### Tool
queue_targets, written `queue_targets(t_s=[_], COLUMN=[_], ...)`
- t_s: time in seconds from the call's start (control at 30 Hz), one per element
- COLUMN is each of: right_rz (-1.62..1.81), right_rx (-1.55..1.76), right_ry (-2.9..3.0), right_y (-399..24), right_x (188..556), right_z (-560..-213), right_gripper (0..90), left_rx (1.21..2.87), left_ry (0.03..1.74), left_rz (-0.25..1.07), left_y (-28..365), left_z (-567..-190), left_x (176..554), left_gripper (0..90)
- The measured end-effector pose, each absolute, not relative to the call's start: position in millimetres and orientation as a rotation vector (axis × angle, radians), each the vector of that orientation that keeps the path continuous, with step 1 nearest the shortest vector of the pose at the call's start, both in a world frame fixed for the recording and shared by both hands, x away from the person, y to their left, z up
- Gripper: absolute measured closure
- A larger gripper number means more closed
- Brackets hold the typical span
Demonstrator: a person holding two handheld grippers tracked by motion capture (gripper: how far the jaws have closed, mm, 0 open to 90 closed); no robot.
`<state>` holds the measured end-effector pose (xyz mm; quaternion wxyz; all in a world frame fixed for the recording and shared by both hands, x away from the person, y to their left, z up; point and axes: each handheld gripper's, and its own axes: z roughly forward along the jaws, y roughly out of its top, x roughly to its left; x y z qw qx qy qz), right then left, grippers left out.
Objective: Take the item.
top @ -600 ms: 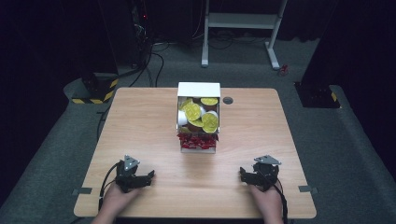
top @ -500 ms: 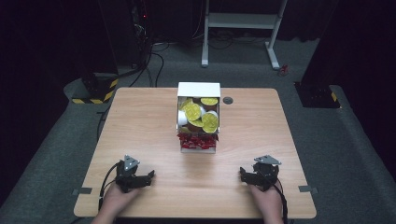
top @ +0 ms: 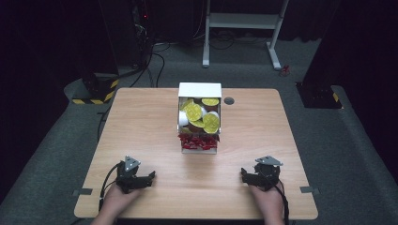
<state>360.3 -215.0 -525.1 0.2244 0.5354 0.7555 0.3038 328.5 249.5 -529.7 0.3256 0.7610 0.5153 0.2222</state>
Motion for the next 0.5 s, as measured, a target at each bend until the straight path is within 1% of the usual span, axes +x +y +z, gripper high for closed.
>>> queue_targets(t_s=[0.5], right_rz=[0.844], right_rx=[1.47], right_ry=[2.092], right_y=[-215.4], right_x=[361.1], right_z=[-524.9], right_gripper=[9.2], left_rx=[1.991], left_ry=[1.351], left_rz=[0.587], left_y=[249.1], left_z=[-530.0], left_x=[328.5], left_gripper=[9.5])
